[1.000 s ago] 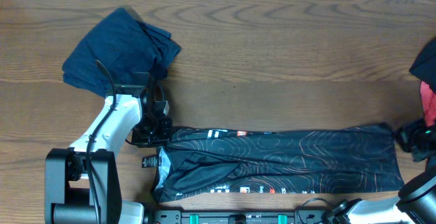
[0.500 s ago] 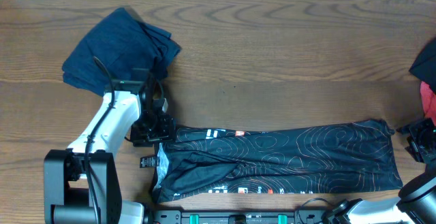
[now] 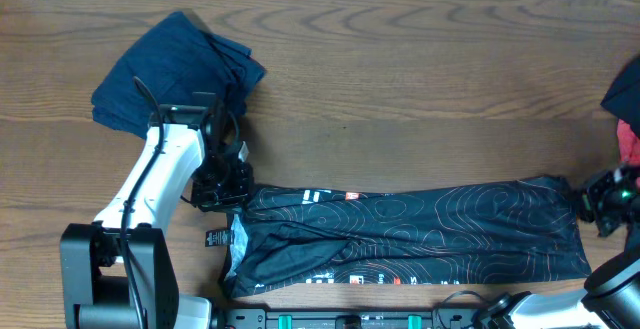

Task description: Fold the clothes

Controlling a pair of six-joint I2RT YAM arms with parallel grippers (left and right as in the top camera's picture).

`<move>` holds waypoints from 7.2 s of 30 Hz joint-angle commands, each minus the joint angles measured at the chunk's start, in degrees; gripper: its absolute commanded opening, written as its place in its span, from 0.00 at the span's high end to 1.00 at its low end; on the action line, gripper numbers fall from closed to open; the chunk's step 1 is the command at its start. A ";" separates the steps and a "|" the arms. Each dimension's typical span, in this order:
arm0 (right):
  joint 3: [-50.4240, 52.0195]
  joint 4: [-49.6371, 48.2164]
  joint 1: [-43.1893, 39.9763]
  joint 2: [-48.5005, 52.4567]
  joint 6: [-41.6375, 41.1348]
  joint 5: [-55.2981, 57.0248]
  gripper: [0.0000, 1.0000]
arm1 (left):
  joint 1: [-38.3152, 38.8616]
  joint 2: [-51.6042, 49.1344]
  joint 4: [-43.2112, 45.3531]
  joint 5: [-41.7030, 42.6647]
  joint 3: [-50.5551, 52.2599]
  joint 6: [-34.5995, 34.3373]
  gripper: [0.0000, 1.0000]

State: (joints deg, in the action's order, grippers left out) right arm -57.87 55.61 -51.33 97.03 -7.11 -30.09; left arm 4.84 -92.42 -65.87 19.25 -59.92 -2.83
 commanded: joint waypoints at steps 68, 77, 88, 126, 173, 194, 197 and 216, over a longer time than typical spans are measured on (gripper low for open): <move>4.35 -9.11 5.66 -21.77 -17.44 1.64 0.60 | 9.38 7.93 26.53 4.74 18.80 -5.40 0.94; 4.35 -8.59 5.64 -21.77 -17.46 1.84 0.62 | 10.34 -4.87 38.45 -5.03 19.82 -4.72 0.94; 4.35 -10.34 5.64 -21.77 -14.91 3.37 0.64 | 5.99 -11.69 42.86 -9.53 8.35 -3.17 0.94; 0.92 -21.05 9.44 2.93 -7.67 13.77 0.79 | 0.98 -11.65 34.14 -9.44 0.81 -3.41 0.86; -2.97 -3.10 13.27 17.20 20.04 15.76 0.40 | 0.96 11.30 15.87 1.09 -6.75 -3.37 0.15; -2.67 0.13 12.94 17.20 14.16 22.60 0.82 | 0.96 11.30 15.74 1.07 -6.75 -3.39 0.14; -3.58 0.20 12.87 17.16 13.42 22.58 0.92 | 0.96 11.30 15.74 1.07 -6.75 -3.39 0.14; -8.87 4.52 12.46 -2.75 1.33 27.32 0.99 | 0.96 11.30 15.17 1.07 -6.75 -3.39 0.14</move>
State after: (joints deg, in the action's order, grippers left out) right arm -65.69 58.94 -39.51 98.00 -1.23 -4.23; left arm 5.89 -81.54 -50.57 19.59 -65.76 -6.17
